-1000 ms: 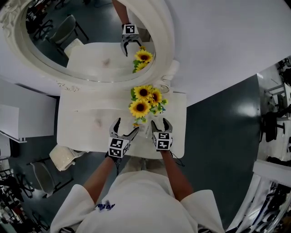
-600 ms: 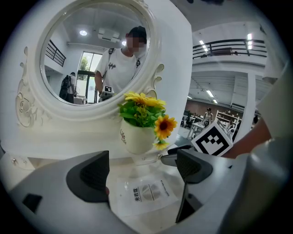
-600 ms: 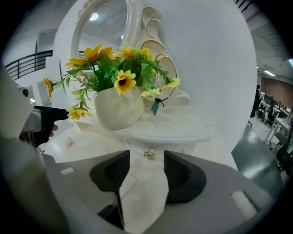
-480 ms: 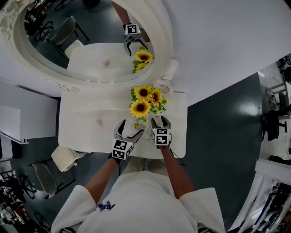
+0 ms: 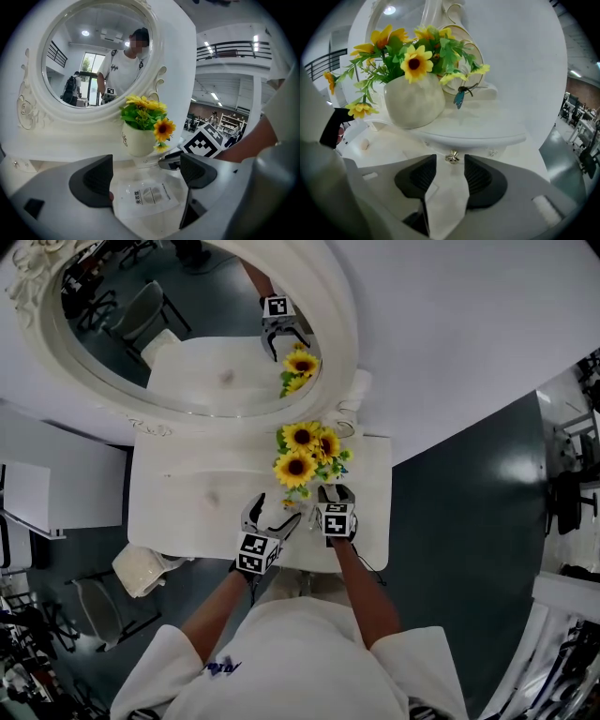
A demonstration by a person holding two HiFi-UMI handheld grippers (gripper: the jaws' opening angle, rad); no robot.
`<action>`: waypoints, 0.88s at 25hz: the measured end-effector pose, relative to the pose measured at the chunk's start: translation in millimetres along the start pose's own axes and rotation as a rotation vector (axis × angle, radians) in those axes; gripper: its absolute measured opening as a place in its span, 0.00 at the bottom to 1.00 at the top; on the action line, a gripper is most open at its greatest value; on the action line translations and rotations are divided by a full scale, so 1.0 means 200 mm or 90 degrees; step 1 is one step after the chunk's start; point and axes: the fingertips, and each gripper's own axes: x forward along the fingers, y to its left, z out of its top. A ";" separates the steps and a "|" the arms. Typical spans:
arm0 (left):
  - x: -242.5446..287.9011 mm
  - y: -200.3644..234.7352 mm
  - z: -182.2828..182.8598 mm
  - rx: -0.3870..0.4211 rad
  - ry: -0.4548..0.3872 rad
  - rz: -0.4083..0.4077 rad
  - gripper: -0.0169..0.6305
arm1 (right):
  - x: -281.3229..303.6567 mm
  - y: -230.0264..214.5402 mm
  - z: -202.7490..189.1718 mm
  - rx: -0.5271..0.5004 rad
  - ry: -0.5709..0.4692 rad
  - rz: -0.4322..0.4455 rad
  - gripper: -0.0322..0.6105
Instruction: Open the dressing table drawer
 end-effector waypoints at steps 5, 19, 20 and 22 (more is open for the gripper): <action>-0.01 0.00 0.00 -0.002 0.000 0.004 0.73 | 0.02 -0.01 0.01 -0.003 0.007 0.001 0.34; -0.03 -0.05 -0.04 0.047 0.023 0.000 0.48 | 0.03 0.01 0.06 0.000 0.023 -0.027 0.22; -0.03 -0.06 -0.04 0.045 0.021 0.000 0.37 | 0.03 0.00 0.06 0.008 0.029 -0.033 0.22; -0.04 -0.07 -0.04 0.036 0.015 0.000 0.29 | 0.02 -0.01 0.04 0.023 0.037 -0.040 0.22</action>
